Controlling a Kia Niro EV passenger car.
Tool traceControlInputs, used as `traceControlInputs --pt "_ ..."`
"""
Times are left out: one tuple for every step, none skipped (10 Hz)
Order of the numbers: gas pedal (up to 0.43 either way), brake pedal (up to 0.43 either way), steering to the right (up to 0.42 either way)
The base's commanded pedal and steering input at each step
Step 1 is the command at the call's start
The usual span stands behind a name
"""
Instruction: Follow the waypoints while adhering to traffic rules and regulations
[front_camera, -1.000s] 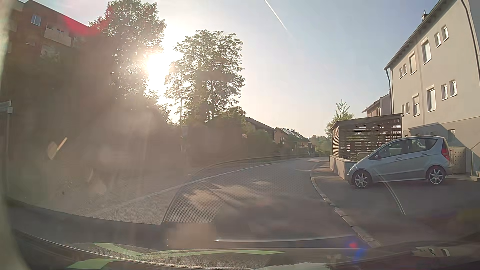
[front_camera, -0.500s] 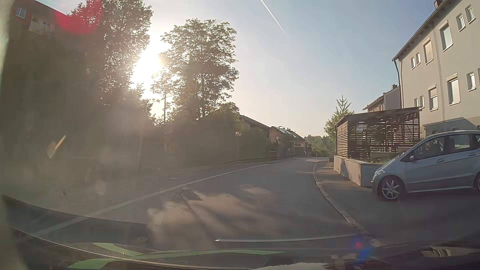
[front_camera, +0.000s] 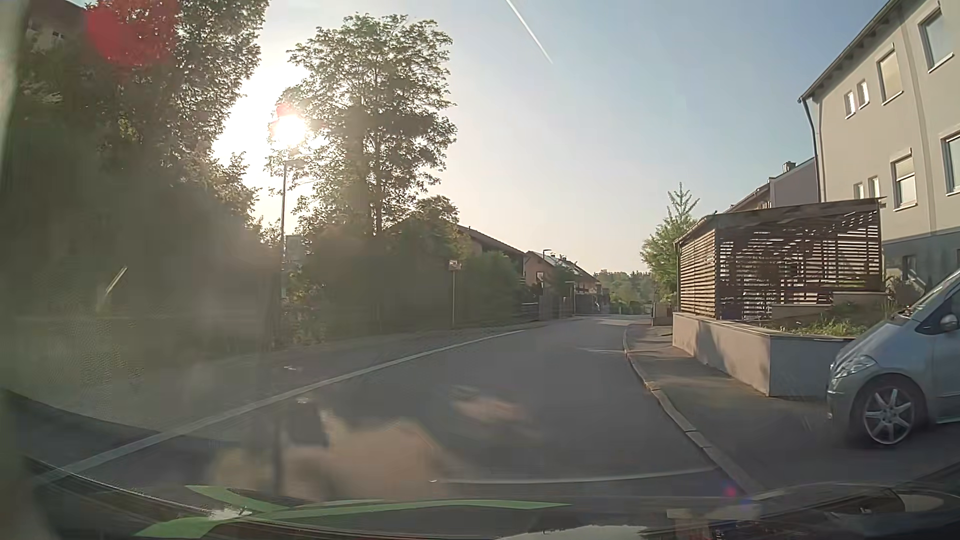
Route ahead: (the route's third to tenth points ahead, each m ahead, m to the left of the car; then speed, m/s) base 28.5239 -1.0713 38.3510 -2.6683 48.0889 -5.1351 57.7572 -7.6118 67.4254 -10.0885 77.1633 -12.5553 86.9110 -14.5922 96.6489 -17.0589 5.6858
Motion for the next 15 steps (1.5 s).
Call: traceControlInputs --pt "0.047 0.000 0.053" --pt "0.079 0.000 0.051" --pt "0.079 0.000 0.049" --pt "0.087 0.000 0.047" --pt "0.087 0.000 0.044" --pt "0.087 0.000 0.040" --pt "0.098 0.000 0.035" --pt "0.098 0.000 0.030" --pt "0.098 0.000 0.026" --pt "0.098 0.000 0.026" --pt "0.098 0.000 0.026" --pt "0.087 0.000 0.026" --pt "0.087 0.000 0.025" --pt "0.079 0.000 0.025" --pt "0.039 0.000 0.028"
